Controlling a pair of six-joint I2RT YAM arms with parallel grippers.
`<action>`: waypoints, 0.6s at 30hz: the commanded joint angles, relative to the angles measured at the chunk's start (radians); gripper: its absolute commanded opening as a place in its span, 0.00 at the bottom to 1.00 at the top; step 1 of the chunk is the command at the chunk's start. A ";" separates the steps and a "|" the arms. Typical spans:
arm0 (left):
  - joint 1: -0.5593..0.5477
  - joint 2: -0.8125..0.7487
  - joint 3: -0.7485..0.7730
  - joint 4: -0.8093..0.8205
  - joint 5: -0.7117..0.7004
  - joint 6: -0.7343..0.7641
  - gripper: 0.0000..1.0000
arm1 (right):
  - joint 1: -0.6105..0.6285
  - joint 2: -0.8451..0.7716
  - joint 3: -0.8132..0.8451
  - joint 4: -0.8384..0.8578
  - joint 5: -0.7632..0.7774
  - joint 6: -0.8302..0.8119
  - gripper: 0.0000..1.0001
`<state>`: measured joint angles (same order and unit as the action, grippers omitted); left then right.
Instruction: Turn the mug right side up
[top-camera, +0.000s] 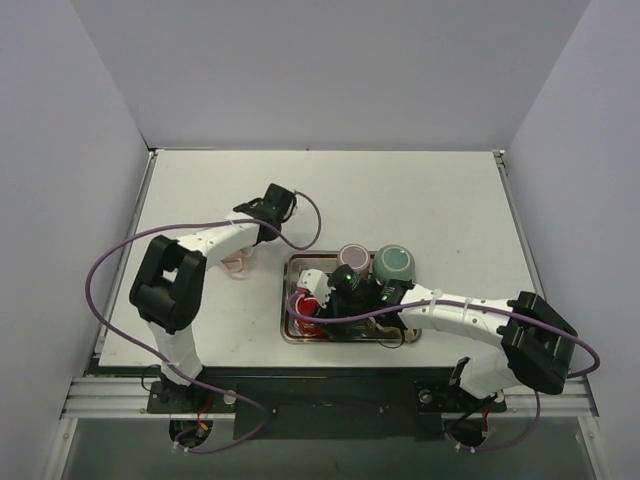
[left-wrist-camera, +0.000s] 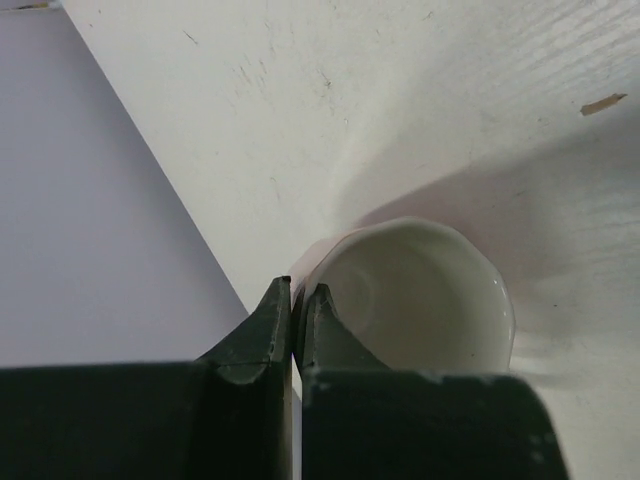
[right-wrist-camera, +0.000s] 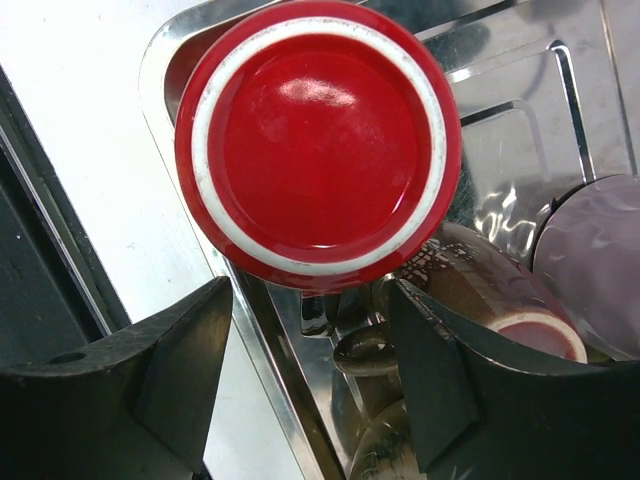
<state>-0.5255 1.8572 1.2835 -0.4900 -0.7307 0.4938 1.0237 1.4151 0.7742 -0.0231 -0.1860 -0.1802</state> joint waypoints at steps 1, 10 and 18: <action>0.090 -0.120 0.097 -0.046 0.287 -0.137 0.00 | 0.006 -0.045 -0.012 0.014 0.017 0.008 0.59; 0.424 -0.125 0.152 0.007 0.814 -0.288 0.00 | -0.005 -0.031 -0.021 0.069 0.030 0.041 0.59; 0.519 -0.066 0.073 0.129 0.942 -0.301 0.00 | -0.005 -0.024 -0.018 0.066 0.026 0.039 0.59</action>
<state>-0.0353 1.7702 1.3823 -0.4805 0.0612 0.2375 1.0218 1.3968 0.7601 0.0200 -0.1715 -0.1524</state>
